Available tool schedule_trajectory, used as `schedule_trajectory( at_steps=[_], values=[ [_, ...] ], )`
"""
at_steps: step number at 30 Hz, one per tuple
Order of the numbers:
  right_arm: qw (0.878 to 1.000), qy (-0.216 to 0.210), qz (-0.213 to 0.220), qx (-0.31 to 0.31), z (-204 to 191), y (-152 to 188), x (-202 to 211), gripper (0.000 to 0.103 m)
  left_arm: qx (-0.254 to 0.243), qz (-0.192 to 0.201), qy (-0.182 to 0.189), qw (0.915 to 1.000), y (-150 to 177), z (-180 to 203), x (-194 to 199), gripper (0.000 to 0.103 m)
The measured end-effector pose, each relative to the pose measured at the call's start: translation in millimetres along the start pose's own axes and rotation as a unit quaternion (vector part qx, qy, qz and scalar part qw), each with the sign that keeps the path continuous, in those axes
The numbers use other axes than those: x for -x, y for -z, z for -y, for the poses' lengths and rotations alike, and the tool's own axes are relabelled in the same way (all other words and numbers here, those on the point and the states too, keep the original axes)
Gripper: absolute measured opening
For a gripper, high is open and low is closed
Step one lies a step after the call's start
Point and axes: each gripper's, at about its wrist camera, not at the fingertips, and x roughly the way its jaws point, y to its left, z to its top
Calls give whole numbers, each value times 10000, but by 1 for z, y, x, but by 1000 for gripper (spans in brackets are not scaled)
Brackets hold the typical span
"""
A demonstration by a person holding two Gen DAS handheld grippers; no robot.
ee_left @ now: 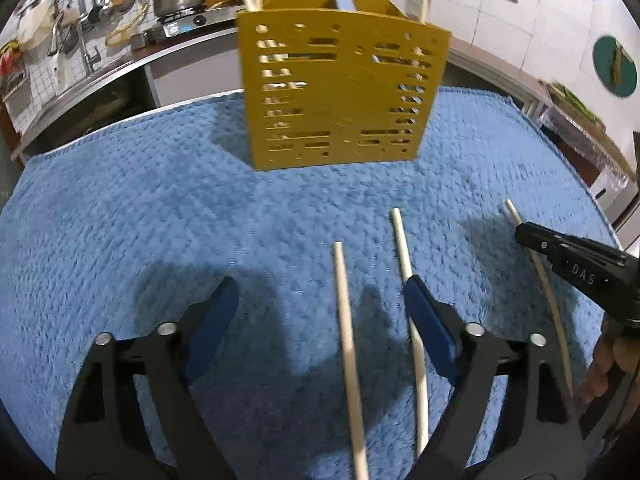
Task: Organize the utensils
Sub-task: 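Carry the chopsticks with both tools up over the yellow holder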
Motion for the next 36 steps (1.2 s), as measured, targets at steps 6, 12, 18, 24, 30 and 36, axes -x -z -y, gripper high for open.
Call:
schedule_trajectory(
  at_steps=[6,12,18,24,30,36],
  values=[
    [9999,-36,-100,-15,7,-1,-3,6,30,-387,111,9992,-2,4,-17,36],
    [9991,115,-403,105,0,-8,-9,6,122,-626,173,9978,-12,3,-26,21],
    [9962,196,-832,168,-3,-18,-13,6,392,-873,465,9943,-23,-15,-30,5],
    [9986,4,-537,-8,0,-23,5,6,426,-552,633,9956,-24,-19,-11,5],
    [9993,-326,169,-66,-4,-32,38,6,365,131,644,9972,-34,-25,25,4],
    [9885,-707,1338,44,-16,-42,77,6,453,964,719,9917,-57,-42,71,4]
  ],
)
